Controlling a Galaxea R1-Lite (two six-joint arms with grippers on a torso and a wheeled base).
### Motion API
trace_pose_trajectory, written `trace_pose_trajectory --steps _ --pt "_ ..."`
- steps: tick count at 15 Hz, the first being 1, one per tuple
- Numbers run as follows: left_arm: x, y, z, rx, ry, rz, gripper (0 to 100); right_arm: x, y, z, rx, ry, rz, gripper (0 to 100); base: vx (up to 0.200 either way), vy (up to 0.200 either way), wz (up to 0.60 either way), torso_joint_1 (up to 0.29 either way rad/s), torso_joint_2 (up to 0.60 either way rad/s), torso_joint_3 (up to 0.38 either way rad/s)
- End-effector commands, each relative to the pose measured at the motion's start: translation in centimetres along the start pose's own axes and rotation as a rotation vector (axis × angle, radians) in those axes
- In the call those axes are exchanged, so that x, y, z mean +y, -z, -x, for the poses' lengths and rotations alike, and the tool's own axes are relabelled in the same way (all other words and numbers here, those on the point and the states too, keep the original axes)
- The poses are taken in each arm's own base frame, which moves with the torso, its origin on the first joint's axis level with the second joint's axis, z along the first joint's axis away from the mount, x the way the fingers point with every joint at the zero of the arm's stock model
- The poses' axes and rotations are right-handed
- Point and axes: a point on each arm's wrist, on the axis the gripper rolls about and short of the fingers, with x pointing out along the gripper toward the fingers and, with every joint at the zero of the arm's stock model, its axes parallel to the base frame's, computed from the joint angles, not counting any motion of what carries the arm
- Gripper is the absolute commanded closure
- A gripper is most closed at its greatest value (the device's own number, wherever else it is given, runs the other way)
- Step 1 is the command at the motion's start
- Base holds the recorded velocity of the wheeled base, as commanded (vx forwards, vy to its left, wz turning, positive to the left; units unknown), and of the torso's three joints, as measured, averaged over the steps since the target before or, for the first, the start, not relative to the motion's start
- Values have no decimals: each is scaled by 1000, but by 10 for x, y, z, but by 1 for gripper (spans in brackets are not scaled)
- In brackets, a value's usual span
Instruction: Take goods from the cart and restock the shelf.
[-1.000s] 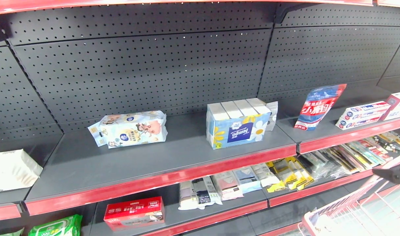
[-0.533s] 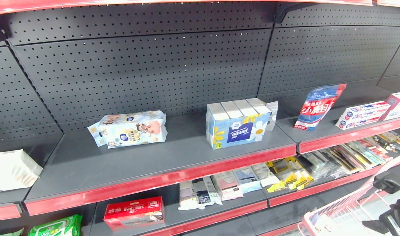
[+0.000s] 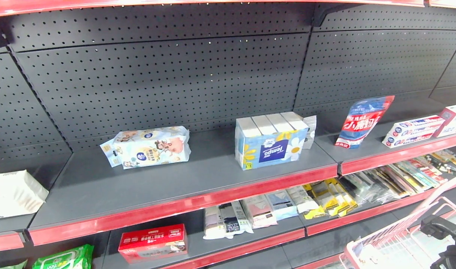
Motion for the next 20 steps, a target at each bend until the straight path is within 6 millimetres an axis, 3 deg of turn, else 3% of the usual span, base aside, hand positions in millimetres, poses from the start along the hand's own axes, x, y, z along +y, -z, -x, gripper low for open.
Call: trace_pose_trajectory --steps 1,7,20 --pt "0 0 0 0 -1 0 0 1 0 -4 10 -16 4 0 0 0 0 0 0 0" --pt "0 0 0 0 -1 0 0 1 -1 -3 4 -13 11 0 0 0 0 -18 36 22" --pt "0 0 0 0 -1 0 0 3 -1 1 -3 -6 71 0 0 0 0 -152 328 172"
